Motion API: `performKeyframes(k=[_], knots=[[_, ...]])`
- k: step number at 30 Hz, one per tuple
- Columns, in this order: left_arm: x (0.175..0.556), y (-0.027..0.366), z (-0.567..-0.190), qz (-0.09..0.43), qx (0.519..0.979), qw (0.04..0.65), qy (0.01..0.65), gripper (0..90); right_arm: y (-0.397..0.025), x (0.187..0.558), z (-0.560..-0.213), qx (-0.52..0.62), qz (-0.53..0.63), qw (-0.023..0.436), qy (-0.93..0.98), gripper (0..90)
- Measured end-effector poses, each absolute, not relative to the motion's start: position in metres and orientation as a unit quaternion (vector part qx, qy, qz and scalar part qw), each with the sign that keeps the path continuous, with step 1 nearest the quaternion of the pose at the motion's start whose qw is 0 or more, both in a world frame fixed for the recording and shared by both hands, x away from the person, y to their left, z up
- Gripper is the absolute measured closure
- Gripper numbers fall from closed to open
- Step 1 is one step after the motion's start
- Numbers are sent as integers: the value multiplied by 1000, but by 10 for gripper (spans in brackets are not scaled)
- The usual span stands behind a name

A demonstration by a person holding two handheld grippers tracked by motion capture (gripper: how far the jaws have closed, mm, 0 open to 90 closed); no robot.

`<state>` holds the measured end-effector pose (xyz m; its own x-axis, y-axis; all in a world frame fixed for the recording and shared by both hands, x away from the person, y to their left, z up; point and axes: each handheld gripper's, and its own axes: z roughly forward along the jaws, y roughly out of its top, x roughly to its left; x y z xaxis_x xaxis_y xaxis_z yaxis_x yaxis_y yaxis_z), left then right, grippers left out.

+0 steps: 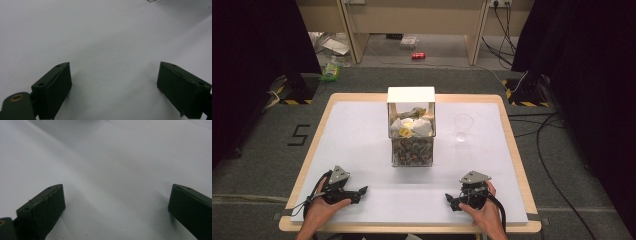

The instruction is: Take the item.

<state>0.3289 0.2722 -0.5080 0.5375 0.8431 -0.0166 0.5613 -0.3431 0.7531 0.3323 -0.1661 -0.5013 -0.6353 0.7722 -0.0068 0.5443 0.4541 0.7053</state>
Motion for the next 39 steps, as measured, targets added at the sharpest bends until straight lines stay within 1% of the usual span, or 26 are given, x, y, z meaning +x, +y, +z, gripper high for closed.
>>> performKeyframes(k=[1,2,3,4,6,8,11,16,20,28,39], knots=[[329,272,-508,192,797,366,441,113,-166,332,-501,394,344,166,836,35],[329,272,-508,192,797,366,441,113,-167,332,-501,394,345,168,835,63],[329,272,-508,192,797,366,441,113,-169,331,-499,391,350,170,834,177],[329,272,-508,192,797,366,441,113,-170,332,-498,387,354,169,834,192],[329,272,-508,192,796,366,441,113,-170,332,-497,390,357,168,832,149],[329,272,-508,192,796,366,441,113,-170,331,-496,391,358,172,831,172],[329,272,-508,192,797,366,441,113,-170,331,-493,390,363,174,828,166],[329,272,-508,192,797,367,441,113,-170,329,-483,385,385,190,817,170],[329,272,-508,190,797,368,441,113,-171,325,-468,374,406,204,808,219],[329,272,-508,190,796,368,441,113,-169,323,-446,368,436,217,792,237],[329,272,-508,190,797,367,441,113,-167,328,-405,342,473,235,777,314]])
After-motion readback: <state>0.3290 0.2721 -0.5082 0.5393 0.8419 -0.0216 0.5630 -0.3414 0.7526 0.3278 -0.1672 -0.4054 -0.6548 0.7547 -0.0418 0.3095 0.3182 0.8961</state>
